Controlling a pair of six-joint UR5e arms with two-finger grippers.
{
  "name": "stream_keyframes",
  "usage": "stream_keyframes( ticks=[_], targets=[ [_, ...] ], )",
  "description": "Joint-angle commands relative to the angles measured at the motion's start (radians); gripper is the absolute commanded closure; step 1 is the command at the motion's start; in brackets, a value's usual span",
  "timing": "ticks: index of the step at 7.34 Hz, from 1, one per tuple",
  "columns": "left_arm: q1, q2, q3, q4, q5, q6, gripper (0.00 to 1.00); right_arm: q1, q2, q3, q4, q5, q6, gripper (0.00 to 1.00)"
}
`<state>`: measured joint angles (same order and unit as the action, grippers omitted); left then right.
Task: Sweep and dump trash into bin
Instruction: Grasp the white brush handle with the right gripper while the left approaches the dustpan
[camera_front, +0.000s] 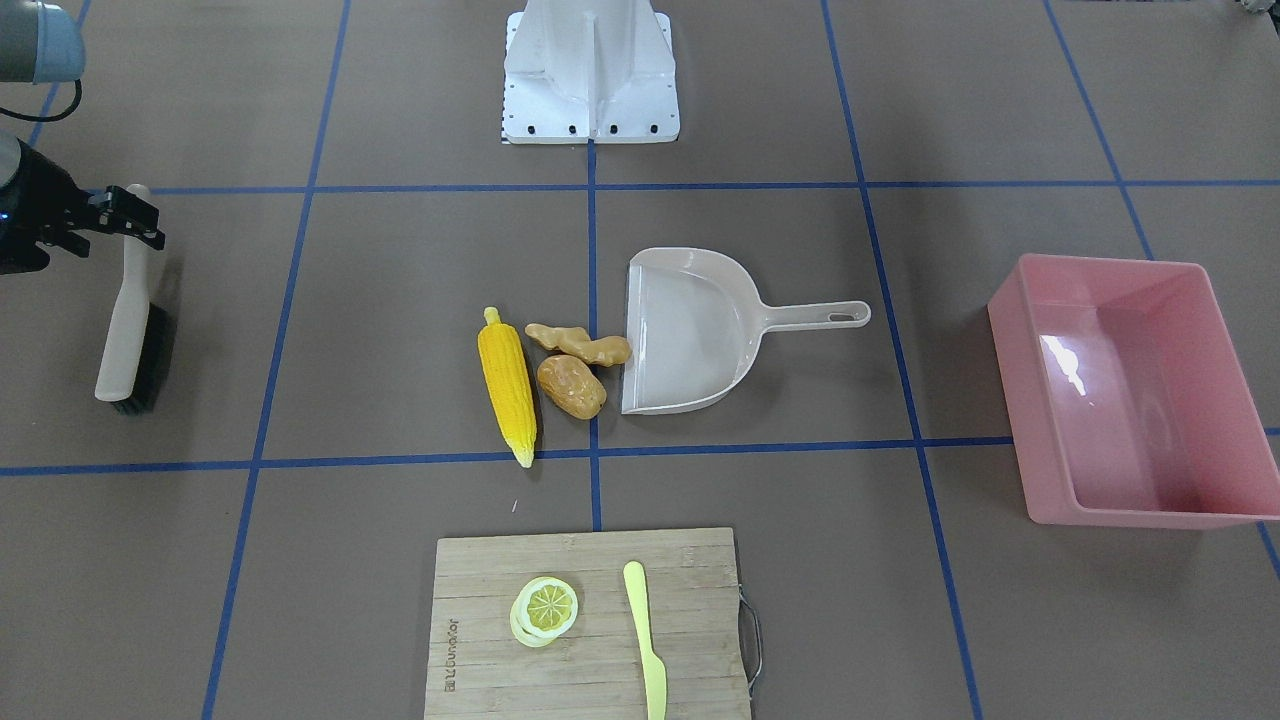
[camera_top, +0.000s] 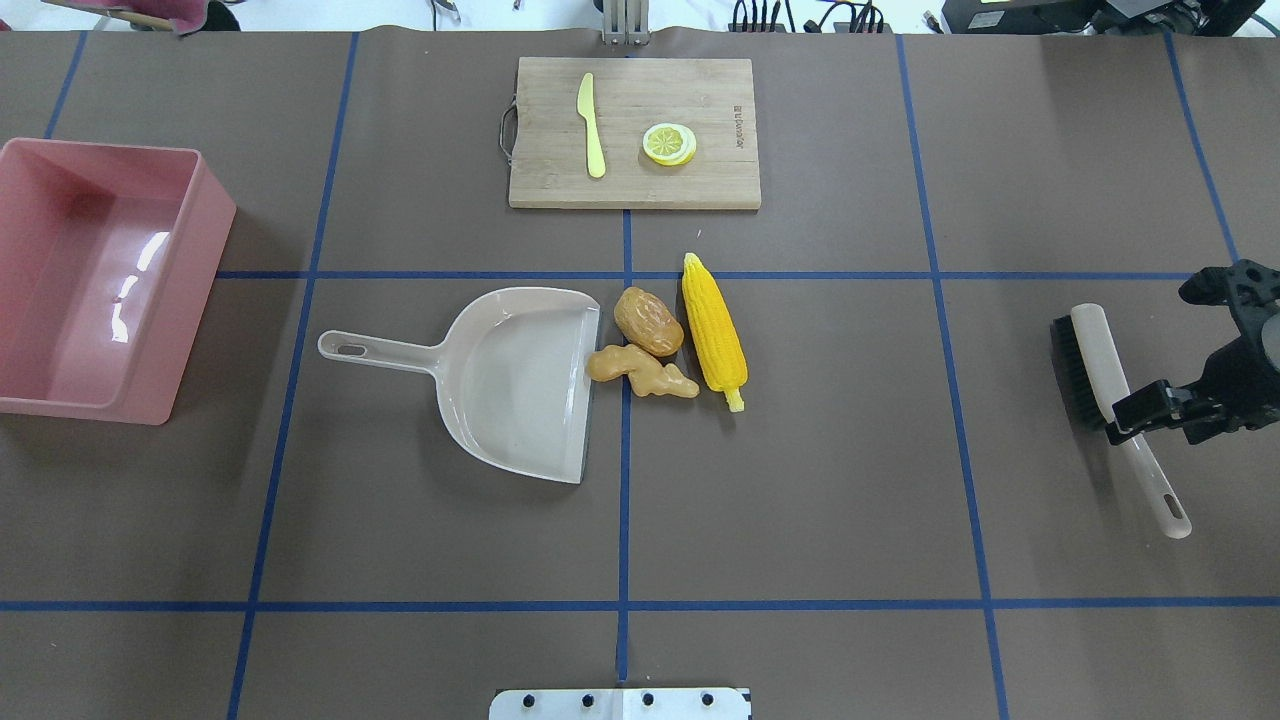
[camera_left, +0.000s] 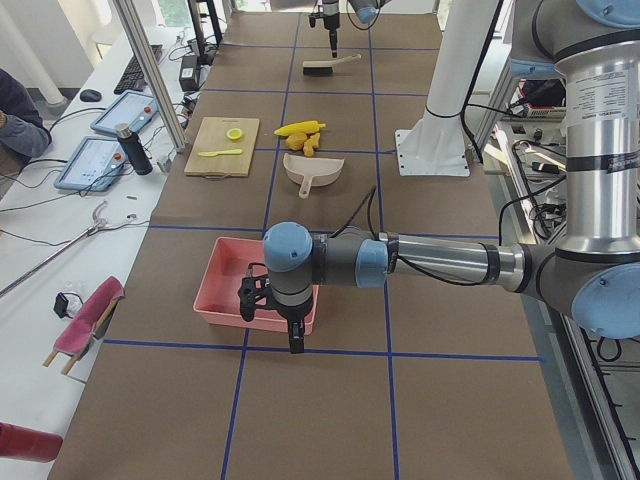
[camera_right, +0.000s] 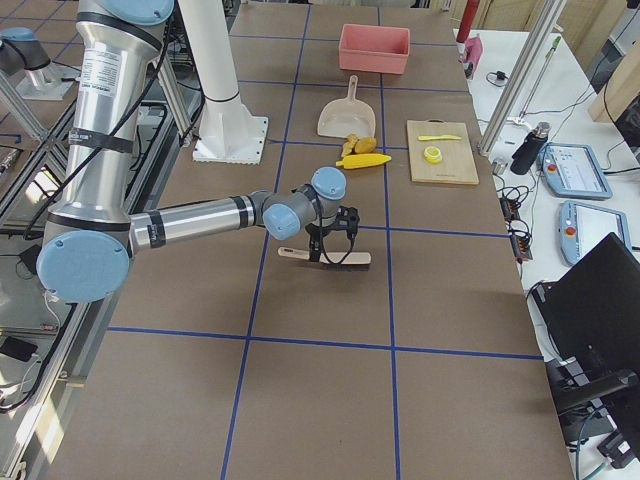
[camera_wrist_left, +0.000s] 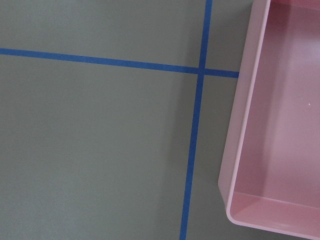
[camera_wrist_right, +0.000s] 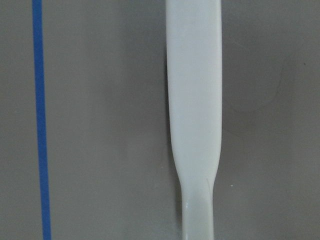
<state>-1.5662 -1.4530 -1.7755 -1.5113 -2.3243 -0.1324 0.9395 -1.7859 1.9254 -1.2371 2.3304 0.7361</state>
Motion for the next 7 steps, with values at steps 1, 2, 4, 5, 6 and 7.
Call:
stream_keyframes(
  ticks=[1,2,4,5,6,7],
  targets=[
    [0.000,-0.001,-0.001,-0.001,-0.001,0.000,0.01,-0.072,-0.029,0.011,-0.001,-0.082,0.003,0.00],
    [0.000,0.000,0.005,-0.003,-0.001,0.001,0.01,-0.099,-0.027,0.007,-0.001,-0.112,0.002,0.00],
    [0.003,-0.012,0.024,-0.070,-0.001,0.001,0.01,-0.097,-0.029,0.004,-0.001,-0.109,0.002,0.07],
    [0.035,-0.027,0.043,-0.167,-0.003,0.002,0.01,-0.097,-0.029,0.003,-0.001,-0.108,0.002,0.22],
    [0.129,-0.062,0.057,-0.234,0.000,-0.004,0.01,-0.099,-0.029,0.001,-0.002,-0.109,0.003,0.30],
    [0.208,-0.120,0.057,-0.234,0.011,-0.006,0.01,-0.097,-0.029,0.001,-0.002,-0.108,0.003,0.36]
  ],
)
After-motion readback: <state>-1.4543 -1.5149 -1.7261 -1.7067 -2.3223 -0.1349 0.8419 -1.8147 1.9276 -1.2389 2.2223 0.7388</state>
